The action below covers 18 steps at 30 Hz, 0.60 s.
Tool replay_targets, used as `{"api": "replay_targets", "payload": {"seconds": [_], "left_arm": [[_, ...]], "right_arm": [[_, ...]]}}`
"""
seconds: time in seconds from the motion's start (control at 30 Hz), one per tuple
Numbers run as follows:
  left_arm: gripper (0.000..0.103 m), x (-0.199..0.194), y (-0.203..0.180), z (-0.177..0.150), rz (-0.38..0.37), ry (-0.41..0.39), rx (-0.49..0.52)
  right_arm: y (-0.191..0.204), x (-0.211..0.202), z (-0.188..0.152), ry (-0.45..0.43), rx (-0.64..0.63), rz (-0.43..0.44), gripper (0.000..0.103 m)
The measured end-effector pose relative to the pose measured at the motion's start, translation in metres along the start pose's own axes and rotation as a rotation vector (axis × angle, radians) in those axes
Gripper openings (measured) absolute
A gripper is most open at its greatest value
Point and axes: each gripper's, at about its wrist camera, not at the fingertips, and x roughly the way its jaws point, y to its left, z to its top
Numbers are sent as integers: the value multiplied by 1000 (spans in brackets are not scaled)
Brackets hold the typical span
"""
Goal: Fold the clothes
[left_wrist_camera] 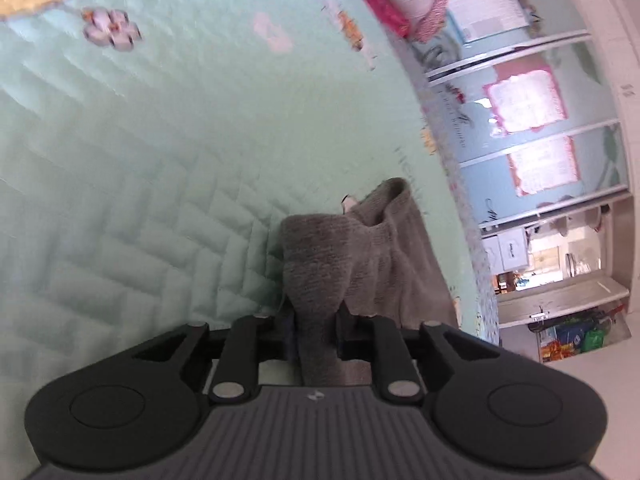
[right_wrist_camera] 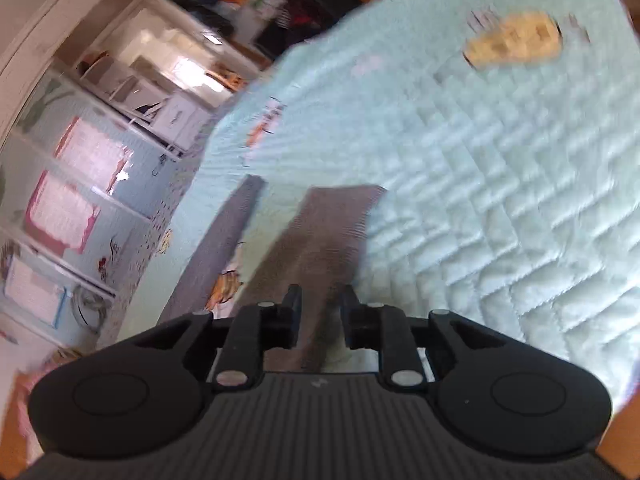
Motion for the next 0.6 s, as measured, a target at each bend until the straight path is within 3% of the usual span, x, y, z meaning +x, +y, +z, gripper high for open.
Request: {"api": "replay_targets", "payload": {"seconds": [0.07, 0.17, 0.33, 0.43, 0.5, 0.6], "left_arm": [[33, -15, 6, -4, -11, -14, 21], [33, -25, 2, -22, -49, 0, 95], [33, -18, -22, -61, -90, 25, 259], [33, -12, -26, -88, -113, 0, 386], [33, -1, -23, -96, -126, 13, 433], [33, 12, -17, -97, -157, 49, 448]], "right_arm": [[37, -9, -15, 28, -121, 72, 26], [105, -9, -54, 133, -293, 239, 35], [237, 28, -139, 319, -536, 475, 39], [319, 55, -186, 425, -700, 598, 46], [372, 72, -218, 458, -832, 650, 58], [445, 90, -268, 505, -1093, 749, 67]]}}
